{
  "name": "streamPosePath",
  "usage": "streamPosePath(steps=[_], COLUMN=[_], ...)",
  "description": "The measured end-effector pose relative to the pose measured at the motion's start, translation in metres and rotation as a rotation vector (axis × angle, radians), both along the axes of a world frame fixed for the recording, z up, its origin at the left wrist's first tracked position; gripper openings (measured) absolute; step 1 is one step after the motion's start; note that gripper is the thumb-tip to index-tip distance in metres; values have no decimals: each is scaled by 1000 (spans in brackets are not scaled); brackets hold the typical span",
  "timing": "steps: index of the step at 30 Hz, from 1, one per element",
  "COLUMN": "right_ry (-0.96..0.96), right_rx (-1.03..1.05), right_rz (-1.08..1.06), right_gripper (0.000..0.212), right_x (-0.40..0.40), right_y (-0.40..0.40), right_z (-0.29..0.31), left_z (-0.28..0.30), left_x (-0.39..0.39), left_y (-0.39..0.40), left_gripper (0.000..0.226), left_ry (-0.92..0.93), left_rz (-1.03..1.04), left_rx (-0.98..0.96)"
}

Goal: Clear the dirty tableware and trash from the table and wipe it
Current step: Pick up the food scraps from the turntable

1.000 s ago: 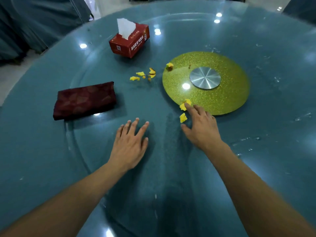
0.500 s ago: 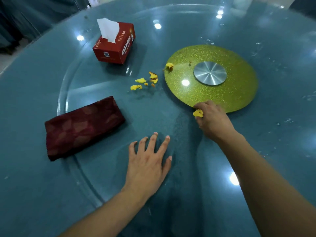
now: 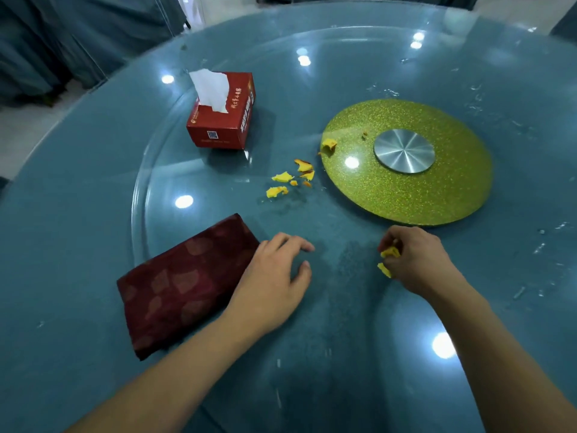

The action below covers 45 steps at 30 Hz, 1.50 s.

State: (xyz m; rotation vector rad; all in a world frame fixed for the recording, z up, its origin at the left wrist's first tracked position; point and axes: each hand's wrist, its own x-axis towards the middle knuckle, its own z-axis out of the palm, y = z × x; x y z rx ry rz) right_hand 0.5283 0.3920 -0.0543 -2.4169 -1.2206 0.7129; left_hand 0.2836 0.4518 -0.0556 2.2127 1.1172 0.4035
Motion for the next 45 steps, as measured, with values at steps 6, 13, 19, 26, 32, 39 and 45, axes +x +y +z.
streamPosePath(steps=[6,13,19,26,32,39,45], right_ry=[100,100,-66,-83,108,389,197], right_rx=[108,174,20,-86,85,364,356], right_rz=[-35,50,253,252,18,175,306], right_gripper=[24,28,31,23,23,24,19], right_x=[-23,-53,-61,-64,-66,-126,-126], right_y=[12,39,33,20,23,53,56], right_z=[-1,-6,3,9,10,33,28], left_z=[14,23,0,-30,-6,10,9], left_x=[3,-1,-29,-52,-33,1,-11], left_y=[29,47,58,44,42,40,45], left_gripper=[19,20,46,46,15,24,30], left_ry=[-319,-442,251,278,-184,-883,-1015], left_rz=[371,465,166,161,311,584,630], left_rx=[-465,-510,339,230,-122,-1257,-1458])
